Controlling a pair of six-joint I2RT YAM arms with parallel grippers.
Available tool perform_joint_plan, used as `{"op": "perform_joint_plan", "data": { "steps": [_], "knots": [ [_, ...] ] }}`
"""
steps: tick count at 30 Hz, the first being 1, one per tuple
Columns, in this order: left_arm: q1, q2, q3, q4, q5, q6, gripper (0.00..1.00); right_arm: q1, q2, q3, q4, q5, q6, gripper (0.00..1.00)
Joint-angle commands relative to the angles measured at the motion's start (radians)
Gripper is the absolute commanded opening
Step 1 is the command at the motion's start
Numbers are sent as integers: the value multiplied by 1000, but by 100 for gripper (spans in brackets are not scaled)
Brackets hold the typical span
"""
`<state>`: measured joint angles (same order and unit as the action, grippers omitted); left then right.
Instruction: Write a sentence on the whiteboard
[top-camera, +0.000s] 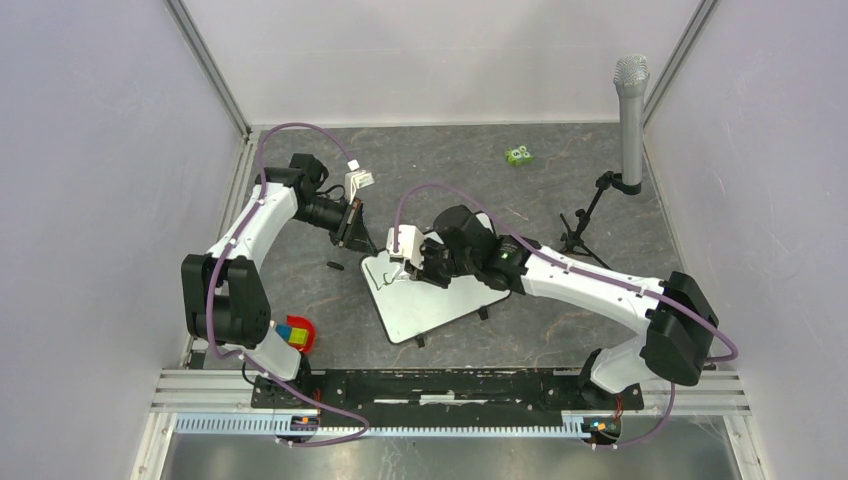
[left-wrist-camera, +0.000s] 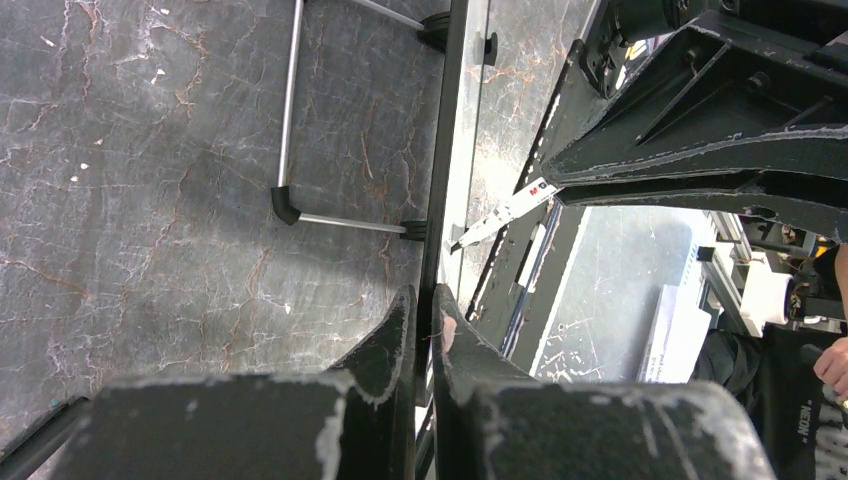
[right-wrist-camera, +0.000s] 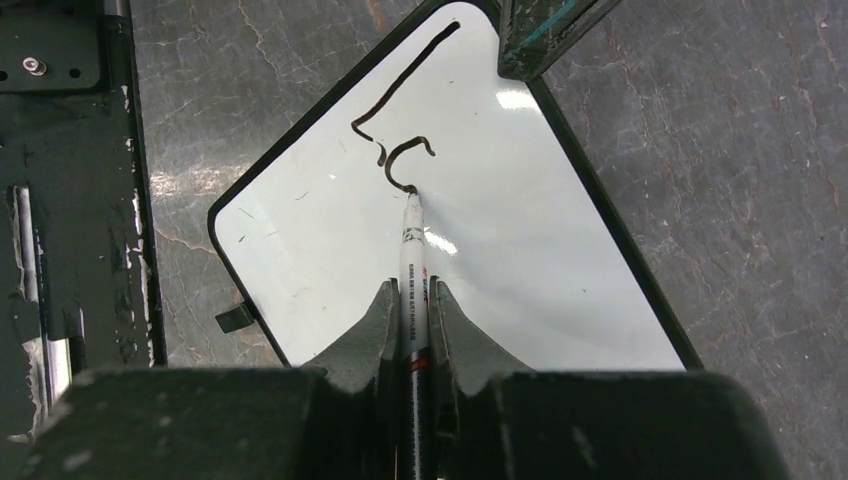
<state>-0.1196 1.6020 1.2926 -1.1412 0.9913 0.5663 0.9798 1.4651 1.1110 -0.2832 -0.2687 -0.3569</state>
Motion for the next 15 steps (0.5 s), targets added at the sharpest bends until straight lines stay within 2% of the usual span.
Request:
{"op": "perform_joint_plan", "data": {
  "steps": [1, 15],
  "knots": [
    [-14, -11, 5, -17, -4, 15, 2, -14, 6, 57, 21, 51, -7, 0],
    [-15, -3, 6, -17, -9, 20, 2, 3, 62, 101, 18, 13, 6, 0]
  ]
}}
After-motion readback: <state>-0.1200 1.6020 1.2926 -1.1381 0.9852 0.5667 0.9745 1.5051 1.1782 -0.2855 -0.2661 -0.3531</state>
